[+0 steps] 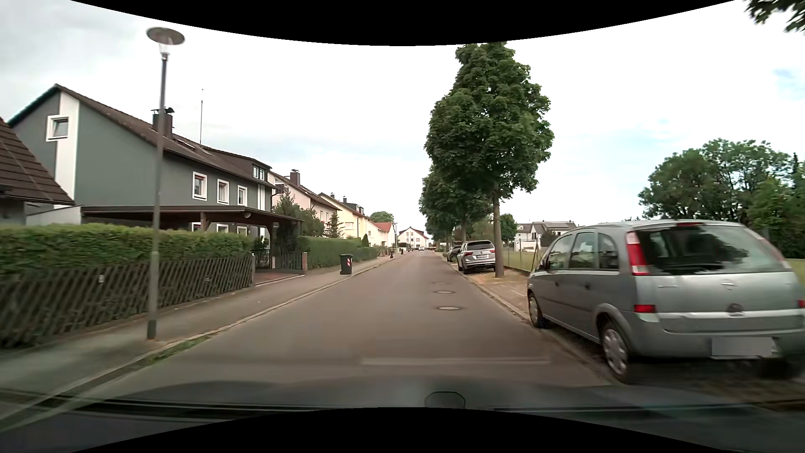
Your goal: Follow the waypoints while adhering to traffic rules and regulations
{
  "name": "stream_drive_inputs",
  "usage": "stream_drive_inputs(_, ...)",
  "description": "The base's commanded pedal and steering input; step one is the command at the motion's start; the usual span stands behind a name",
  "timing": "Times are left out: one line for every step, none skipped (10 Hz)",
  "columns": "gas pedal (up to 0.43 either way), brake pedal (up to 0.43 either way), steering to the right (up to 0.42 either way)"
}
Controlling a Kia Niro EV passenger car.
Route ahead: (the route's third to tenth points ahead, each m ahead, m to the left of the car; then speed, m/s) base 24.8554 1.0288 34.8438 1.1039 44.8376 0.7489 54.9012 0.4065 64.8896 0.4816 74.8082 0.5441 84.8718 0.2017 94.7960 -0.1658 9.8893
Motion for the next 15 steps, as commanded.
stream_drive_inputs(0.118,0.000,0.009)
stream_drive_inputs(0.118,0.000,0.009)
stream_drive_inputs(0.130,0.000,0.009)
stream_drive_inputs(0.130,0.000,0.009)
stream_drive_inputs(0.130,0.000,0.008)
stream_drive_inputs(0.130,0.000,0.007)
stream_drive_inputs(0.130,0.000,0.008)
stream_drive_inputs(0.130,0.000,0.007)
stream_drive_inputs(0.130,0.000,0.006)
stream_drive_inputs(0.138,0.000,0.007)
stream_drive_inputs(0.138,0.000,0.006)
stream_drive_inputs(0.138,0.000,0.005)
stream_drive_inputs(0.138,0.000,0.007)
stream_drive_inputs(0.138,0.000,0.008)
stream_drive_inputs(0.138,0.000,0.004)
